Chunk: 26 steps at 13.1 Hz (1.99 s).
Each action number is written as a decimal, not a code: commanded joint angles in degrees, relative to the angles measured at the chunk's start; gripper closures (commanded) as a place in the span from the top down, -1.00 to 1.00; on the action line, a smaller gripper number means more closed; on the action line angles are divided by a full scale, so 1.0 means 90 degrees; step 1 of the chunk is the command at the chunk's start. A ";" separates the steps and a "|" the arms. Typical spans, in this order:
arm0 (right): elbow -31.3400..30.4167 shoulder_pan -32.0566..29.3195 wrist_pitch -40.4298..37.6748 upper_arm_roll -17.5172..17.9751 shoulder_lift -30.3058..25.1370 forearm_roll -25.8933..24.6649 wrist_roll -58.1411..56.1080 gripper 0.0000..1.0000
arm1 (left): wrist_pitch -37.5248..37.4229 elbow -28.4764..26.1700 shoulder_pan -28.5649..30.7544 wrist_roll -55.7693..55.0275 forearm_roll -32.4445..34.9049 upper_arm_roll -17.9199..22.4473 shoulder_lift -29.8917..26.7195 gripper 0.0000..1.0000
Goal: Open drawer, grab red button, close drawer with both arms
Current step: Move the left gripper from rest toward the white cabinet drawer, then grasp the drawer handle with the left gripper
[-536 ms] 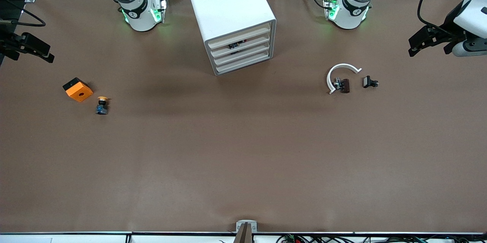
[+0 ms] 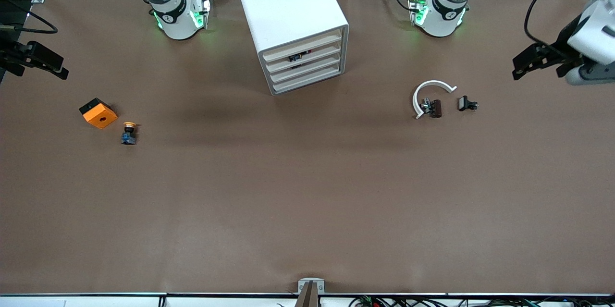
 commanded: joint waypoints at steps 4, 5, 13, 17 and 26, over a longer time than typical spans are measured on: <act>0.0211 -0.0029 -0.0120 0.0048 0.0100 -0.0108 -0.0011 1.00 | 0.1326 0.0346 -0.0360 -0.0868 -0.0246 -0.0182 0.1535 1.00; 0.0211 -0.0019 -0.0129 0.0048 0.0100 -0.0108 -0.0002 1.00 | 0.1658 0.0346 -0.0428 -0.0907 -0.0420 -0.0182 0.1741 1.00; 0.0201 -0.0038 -0.0139 0.0048 0.0110 -0.0089 -0.0041 1.00 | 0.3262 0.0491 -0.2224 -0.5090 -0.0647 -0.0172 0.3362 1.00; 0.0201 0.0030 -0.0129 0.0067 0.0120 -0.0079 0.0038 1.00 | 0.3283 0.0912 -0.2957 -0.7397 -0.0744 -0.0182 0.4017 1.00; 0.0201 0.0448 -0.0120 0.0077 0.0266 -0.0098 0.0164 1.00 | 0.2641 0.0893 -0.3641 -1.0730 -0.3115 -0.0211 0.4174 1.00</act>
